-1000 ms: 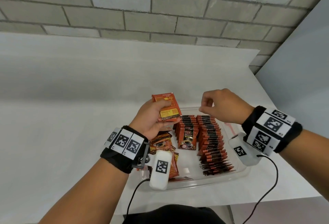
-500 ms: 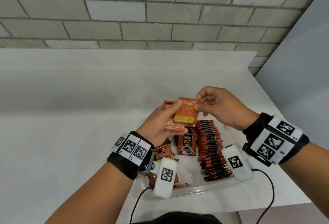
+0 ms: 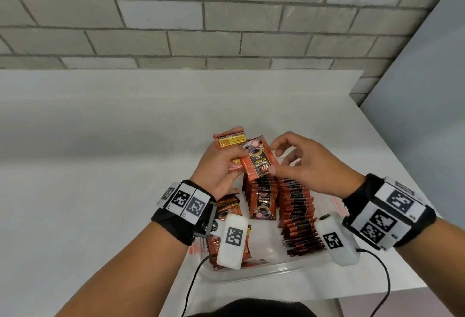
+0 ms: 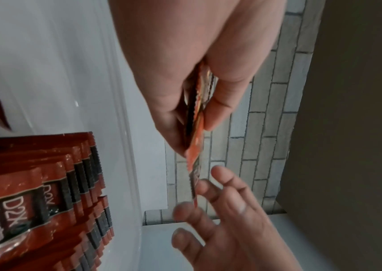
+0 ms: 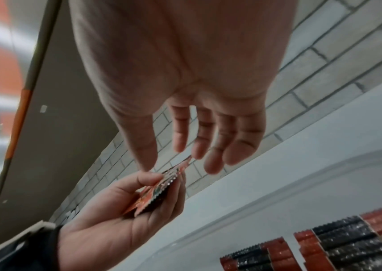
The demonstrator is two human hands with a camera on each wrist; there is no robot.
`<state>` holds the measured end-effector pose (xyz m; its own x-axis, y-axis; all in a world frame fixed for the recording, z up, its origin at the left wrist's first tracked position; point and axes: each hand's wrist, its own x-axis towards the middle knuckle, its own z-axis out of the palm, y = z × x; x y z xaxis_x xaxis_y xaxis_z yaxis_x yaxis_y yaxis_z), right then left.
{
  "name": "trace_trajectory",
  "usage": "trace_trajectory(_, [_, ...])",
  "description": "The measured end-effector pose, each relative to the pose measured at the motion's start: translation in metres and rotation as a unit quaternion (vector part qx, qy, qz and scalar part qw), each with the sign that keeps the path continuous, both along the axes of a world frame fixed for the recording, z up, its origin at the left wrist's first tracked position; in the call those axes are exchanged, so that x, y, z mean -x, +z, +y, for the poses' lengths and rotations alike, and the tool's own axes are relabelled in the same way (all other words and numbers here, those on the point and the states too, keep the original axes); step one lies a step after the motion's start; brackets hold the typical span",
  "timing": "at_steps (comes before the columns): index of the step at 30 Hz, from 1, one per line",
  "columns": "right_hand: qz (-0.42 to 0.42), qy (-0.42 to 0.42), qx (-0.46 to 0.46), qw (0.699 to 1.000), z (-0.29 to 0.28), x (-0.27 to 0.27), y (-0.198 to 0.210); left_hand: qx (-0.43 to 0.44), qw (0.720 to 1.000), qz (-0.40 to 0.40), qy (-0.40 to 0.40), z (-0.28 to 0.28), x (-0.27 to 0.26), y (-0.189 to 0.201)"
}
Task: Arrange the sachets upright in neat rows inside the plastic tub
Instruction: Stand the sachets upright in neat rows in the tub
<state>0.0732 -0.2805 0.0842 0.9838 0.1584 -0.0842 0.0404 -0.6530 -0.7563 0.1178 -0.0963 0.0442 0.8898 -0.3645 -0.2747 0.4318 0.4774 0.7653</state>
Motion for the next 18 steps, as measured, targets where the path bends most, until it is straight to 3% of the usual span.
trace_trajectory(2, [0.044, -0.047, -0.013, 0.998, -0.002, -0.002, -0.001, 0.010, 1.000, -0.002, 0.010, -0.001, 0.000, 0.000])
trace_trajectory(5, [0.121, -0.048, -0.094, 0.987, 0.000, -0.003, 0.000, 0.017, 1.000, -0.013, 0.003, -0.003, 0.000, 0.001])
trace_trajectory(11, [0.008, -0.086, -0.104, 0.991, 0.003, -0.012, 0.007, -0.005, 0.998, -0.026, -0.061, -0.007, 0.004, 0.002])
trace_trajectory(15, [0.085, -0.121, -0.246, 0.958, 0.009, -0.009, 0.000, -0.002, 0.999, -0.037, -0.039, -0.012, 0.003, 0.002])
trace_trajectory(18, [0.103, -0.137, -0.260, 0.950, 0.006, -0.005, -0.003, -0.017, 0.999, -0.034, -0.020, -0.012, 0.000, 0.001])
